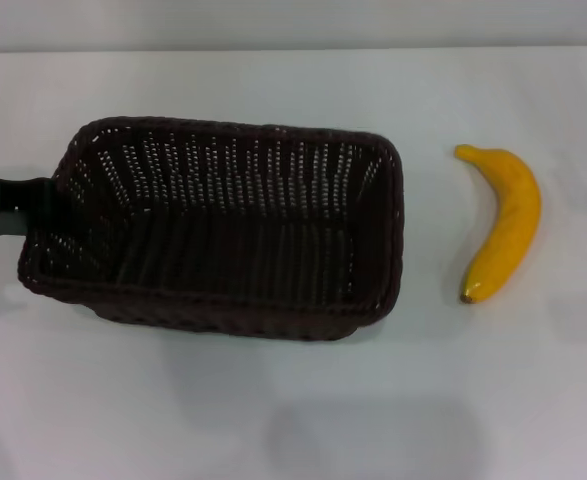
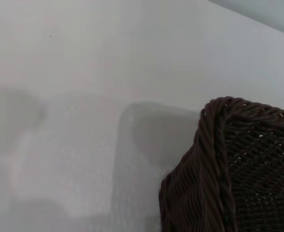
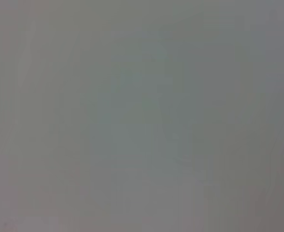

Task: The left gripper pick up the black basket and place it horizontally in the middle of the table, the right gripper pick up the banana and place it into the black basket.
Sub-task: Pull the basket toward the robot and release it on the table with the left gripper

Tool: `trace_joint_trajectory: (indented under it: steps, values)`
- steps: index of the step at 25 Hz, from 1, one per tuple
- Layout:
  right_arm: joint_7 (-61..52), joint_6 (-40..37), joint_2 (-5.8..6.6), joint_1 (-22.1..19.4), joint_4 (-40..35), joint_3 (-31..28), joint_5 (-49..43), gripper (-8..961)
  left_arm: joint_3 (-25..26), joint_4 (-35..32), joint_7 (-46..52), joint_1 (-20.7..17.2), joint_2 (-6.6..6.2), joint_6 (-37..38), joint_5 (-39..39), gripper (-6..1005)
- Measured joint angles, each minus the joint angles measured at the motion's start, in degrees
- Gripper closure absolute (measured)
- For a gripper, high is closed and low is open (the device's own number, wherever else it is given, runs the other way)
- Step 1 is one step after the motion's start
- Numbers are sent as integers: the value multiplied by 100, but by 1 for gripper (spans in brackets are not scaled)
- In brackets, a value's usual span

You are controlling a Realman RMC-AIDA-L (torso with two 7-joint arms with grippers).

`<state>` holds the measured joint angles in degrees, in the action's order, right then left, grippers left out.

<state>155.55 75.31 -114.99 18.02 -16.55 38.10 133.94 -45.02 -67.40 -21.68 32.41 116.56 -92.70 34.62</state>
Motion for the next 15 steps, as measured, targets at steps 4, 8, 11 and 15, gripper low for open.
trace_joint_trajectory:
  steps: [4, 8, 11, 15]
  values:
    - [-2, 44, -4, -28, 11, 15, 1, 248, 7, 25, 33, 38, -18, -67, -36, 856]
    - [-19, 124, -5, -59, 25, 59, 1, 248, 39, 103, 109, 40, -16, -126, 35, 745]
    - [-124, 135, -4, -75, 28, 94, 1, 248, 61, 133, 133, 27, -26, -222, 230, 633]
    - [-557, 111, 22, -177, -157, 212, -175, 249, 380, 260, 135, -1, -167, -394, 647, 479]
